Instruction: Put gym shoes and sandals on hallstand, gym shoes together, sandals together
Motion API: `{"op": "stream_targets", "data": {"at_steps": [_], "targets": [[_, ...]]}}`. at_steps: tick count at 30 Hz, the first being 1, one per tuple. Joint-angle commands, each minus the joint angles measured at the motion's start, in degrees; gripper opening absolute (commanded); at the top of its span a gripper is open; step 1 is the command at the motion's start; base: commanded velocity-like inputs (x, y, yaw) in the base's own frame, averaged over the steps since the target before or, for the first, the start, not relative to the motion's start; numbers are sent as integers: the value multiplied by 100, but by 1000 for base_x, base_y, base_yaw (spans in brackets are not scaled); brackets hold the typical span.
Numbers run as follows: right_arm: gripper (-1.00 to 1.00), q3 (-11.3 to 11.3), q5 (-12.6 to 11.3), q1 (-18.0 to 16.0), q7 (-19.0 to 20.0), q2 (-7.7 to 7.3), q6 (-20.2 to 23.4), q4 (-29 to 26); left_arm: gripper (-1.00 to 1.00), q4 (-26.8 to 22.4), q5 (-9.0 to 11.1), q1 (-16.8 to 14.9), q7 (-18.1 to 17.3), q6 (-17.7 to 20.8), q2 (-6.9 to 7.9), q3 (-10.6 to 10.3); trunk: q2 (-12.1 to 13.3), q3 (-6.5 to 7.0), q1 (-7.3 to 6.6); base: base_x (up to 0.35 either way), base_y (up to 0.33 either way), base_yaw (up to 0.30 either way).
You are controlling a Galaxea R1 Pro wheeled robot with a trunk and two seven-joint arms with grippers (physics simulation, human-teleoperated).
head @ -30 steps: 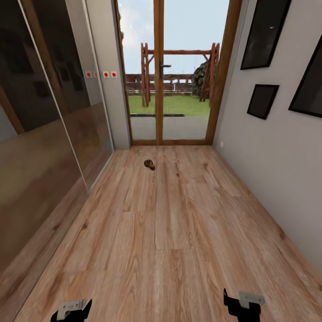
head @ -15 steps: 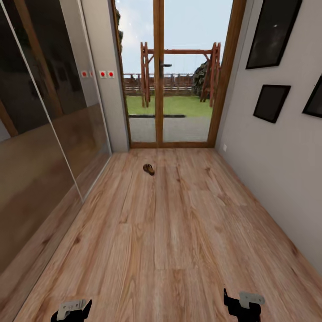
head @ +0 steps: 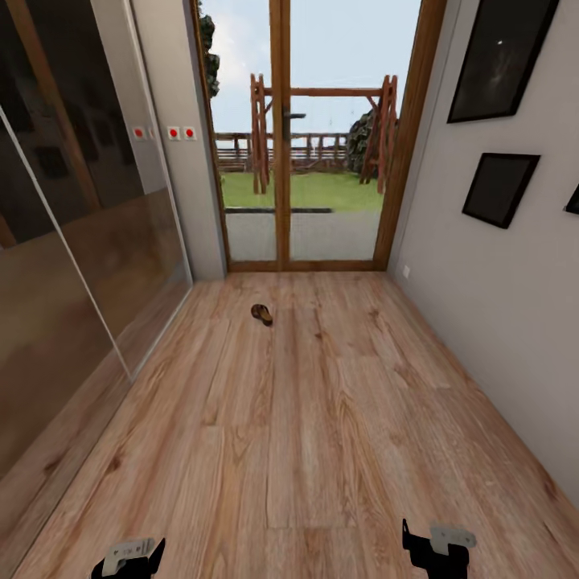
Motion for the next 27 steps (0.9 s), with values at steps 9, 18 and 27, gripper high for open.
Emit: {"op": "stream_targets", "data": {"at_steps": [9, 18, 27], "targets": [[100, -9, -25, -3, 17, 1, -22, 5, 100, 6, 57, -3, -57, 1, -1, 20, -2, -5, 2, 302, -131, 0], [100, -9, -27, -3, 17, 1, -22, 5, 100, 6, 57, -3, -57, 1, -1, 20, -2, -5, 2, 292, -142, 0], [100, -9, -29, -3, 17, 1, -22, 5, 100, 6, 57, -3, -57, 1, -1, 20, -2, -5, 2, 292, -142, 24]]}}
